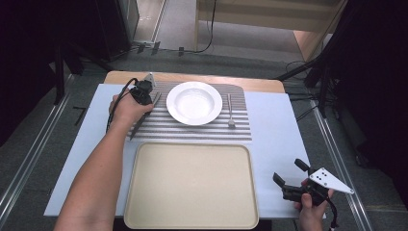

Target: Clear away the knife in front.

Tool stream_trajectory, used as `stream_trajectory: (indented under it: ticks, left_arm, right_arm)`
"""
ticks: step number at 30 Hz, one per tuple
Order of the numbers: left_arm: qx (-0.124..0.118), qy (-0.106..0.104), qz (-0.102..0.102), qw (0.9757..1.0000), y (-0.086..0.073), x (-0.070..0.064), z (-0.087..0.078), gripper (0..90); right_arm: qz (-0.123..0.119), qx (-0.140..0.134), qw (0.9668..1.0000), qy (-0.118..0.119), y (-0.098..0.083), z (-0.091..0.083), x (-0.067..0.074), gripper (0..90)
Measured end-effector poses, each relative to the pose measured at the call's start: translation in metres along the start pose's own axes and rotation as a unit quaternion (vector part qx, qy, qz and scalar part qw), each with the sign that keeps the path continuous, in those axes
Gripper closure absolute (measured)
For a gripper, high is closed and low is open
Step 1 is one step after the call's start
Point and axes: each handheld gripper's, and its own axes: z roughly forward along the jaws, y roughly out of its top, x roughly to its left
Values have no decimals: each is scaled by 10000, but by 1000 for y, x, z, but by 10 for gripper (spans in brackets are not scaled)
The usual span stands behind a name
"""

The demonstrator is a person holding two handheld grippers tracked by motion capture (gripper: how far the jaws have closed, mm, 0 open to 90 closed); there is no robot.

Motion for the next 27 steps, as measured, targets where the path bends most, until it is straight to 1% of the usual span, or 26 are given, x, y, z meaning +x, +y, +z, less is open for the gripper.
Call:
stream_trajectory:
  ticks: [5,7,8,11,14,15,17,18,20,22,23,25,27]
  left_arm:
    - [-43,6,21,10000,-4,0,-8,801]
    - [-57,-41,6,10000,-5,2,-11,801]
    - [-57,-30,21,10000,-7,2,-12,801]
    - [-98,-125,11,9999,-10,3,-17,801]
    - [-123,-123,30,9998,-15,3,-22,801]
    - [-139,-104,35,9998,-16,2,-24,801]
    - [-64,-11,131,9999,-19,-2,-25,801]
    - [-100,-27,133,9999,-21,-3,-26,801]
    - [-102,-153,118,9998,-25,-4,-27,801]
    - [-102,-145,141,9997,-29,-7,-28,801]
    - [-96,-190,154,9997,-31,-8,-28,801]
    - [-101,-215,166,9996,-35,-10,-30,801]
    - [-156,-251,156,9994,-39,-12,-32,801]
  right_arm:
    - [2,-6,10000,8,0,1,1,0]
    - [-9,-15,10000,10,1,1,1,0]
    - [-5,-17,10000,7,1,1,1,0]
    - [-5,-22,10000,12,1,1,1,0]
    - [5,-23,10000,14,1,1,1,0]
    - [6,-26,10000,16,1,1,1,0]
    - [24,-27,10000,21,1,1,1,0]
    - [32,-31,10000,18,1,1,1,0]
    - [45,-38,10000,20,1,1,1,0]
    - [63,-41,10000,18,2,2,1,0]
    - [50,-47,10000,11,2,2,1,0]
    - [29,-49,10000,17,2,2,2,0]
    - [7,-60,10000,20,2,2,2,0]
